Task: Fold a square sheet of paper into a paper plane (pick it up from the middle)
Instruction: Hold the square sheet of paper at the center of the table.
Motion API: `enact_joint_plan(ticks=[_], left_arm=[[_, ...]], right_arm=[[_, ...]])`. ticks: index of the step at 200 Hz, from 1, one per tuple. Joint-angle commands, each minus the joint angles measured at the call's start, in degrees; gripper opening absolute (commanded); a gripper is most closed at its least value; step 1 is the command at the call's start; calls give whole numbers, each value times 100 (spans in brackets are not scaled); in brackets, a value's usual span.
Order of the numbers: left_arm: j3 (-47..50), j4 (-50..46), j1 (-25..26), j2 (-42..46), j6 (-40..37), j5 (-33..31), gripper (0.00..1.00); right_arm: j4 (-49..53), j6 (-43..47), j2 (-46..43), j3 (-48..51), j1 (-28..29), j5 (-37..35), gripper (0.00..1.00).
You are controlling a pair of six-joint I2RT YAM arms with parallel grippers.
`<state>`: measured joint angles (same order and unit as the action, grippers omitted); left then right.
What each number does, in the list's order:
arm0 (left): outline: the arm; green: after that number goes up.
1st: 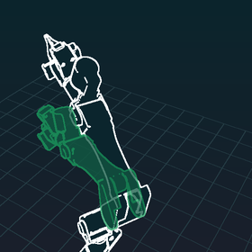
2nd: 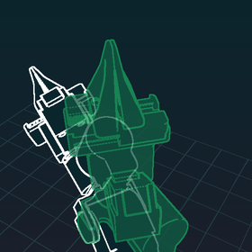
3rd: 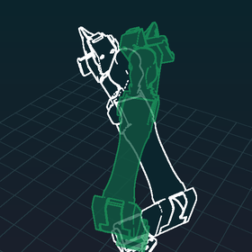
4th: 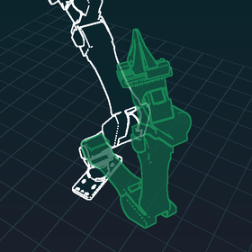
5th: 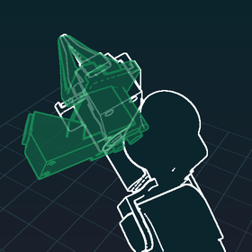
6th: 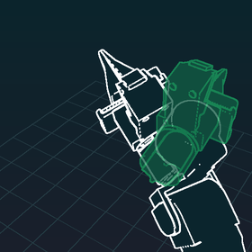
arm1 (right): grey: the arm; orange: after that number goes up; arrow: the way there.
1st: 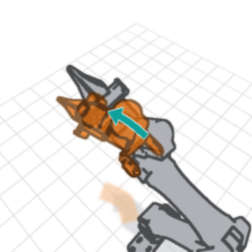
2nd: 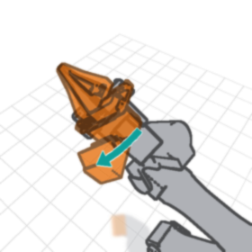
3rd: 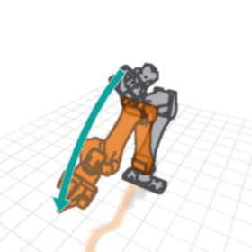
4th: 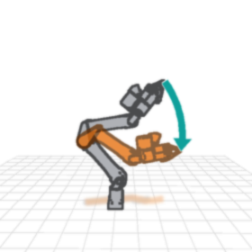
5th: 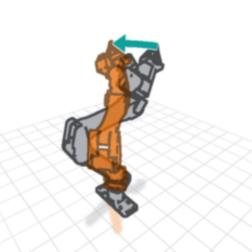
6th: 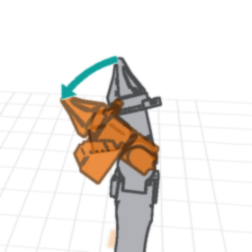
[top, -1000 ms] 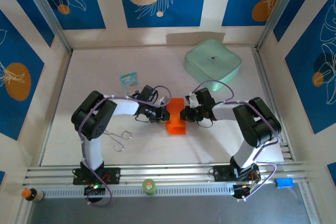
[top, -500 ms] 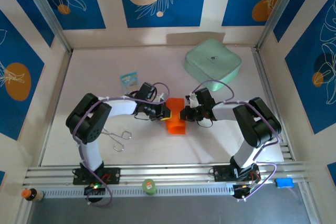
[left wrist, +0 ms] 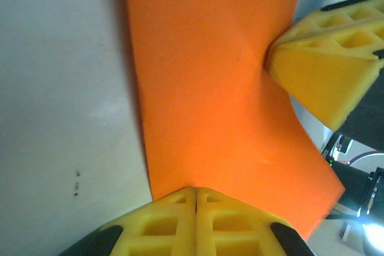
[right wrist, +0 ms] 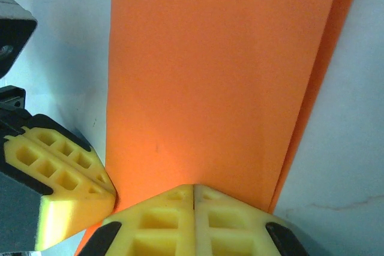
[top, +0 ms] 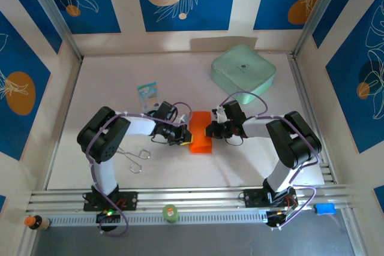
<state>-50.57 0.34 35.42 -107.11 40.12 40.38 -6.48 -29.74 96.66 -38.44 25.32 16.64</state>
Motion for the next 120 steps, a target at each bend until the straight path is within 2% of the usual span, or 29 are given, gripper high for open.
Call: enact_joint_plan(ticks=[1,21,70,120], left_arm=[[169,-593,33,-116,-481,-639,6],[275,-545,43,80,-528,-848,5],[-33,-261,103,684,57,-417,6],[-52,344,268,393,629,84,6]], right_arm=[[472,161,213,237,-36,-643,0],[472,161,208,233,-36,-645,0],[473,161,195,244,-36,-640,0],[472,152,187,253,-36,-645,0]])
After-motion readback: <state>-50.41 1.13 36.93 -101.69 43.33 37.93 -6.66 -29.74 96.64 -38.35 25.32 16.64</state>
